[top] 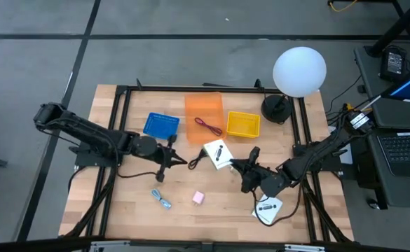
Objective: Pick and place items into bin
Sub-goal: Put the top white USB box into the yellow bin
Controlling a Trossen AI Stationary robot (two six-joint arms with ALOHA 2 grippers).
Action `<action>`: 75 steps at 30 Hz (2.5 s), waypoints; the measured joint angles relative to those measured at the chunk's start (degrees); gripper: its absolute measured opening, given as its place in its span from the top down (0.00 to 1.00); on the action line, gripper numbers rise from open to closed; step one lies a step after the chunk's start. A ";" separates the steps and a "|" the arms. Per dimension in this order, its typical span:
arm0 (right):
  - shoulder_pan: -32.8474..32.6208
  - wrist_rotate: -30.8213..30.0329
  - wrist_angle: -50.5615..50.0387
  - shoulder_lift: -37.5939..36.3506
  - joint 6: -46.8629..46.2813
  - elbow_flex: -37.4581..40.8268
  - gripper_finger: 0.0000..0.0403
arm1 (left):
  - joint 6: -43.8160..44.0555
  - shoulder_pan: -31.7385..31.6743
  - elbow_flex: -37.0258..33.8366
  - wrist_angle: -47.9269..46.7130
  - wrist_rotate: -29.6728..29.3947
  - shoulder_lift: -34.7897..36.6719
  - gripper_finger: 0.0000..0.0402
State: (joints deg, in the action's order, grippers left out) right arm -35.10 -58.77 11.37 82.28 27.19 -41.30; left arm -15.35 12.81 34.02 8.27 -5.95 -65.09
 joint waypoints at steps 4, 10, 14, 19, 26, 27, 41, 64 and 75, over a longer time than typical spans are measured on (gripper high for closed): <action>-0.26 -3.14 -3.22 0.00 -3.78 0.00 0.98 | -0.39 -3.59 0.00 1.84 0.63 -0.47 1.00; 0.51 -7.76 -5.05 -0.05 -10.07 -0.02 0.98 | 0.53 -6.96 0.00 3.74 0.59 -0.42 1.00; 1.67 -7.81 -8.80 -1.63 -14.96 -0.04 0.98 | 0.76 -7.08 0.00 4.04 0.58 -0.40 0.99; 3.01 -5.86 -16.71 -3.51 -19.51 -0.04 0.98 | 1.07 -6.43 0.00 3.84 0.69 -0.40 0.99; 6.69 -2.32 -25.60 -5.24 -22.12 -0.04 0.98 | 1.11 -6.39 0.00 3.79 0.70 -0.38 0.99; 7.43 -1.24 -27.47 -5.67 -23.31 -0.04 0.98 | 1.11 -6.39 0.00 3.75 0.70 -0.38 0.99; 15.42 7.60 -40.29 -7.61 -30.95 -0.04 0.98 | 2.70 -6.38 0.00 3.54 0.70 -0.38 0.99; 27.13 19.00 -46.17 -7.61 -34.12 -0.04 0.98 | 2.75 -6.39 0.00 3.52 0.68 -0.38 0.99; 29.75 21.11 -44.43 -7.58 -34.41 -0.04 0.91 | 2.73 -6.38 0.00 3.53 0.68 -0.38 0.99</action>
State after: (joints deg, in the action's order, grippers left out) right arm -5.34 -37.65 -33.07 74.70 -7.22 -41.34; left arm -12.62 6.43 34.02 11.80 -5.28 -65.47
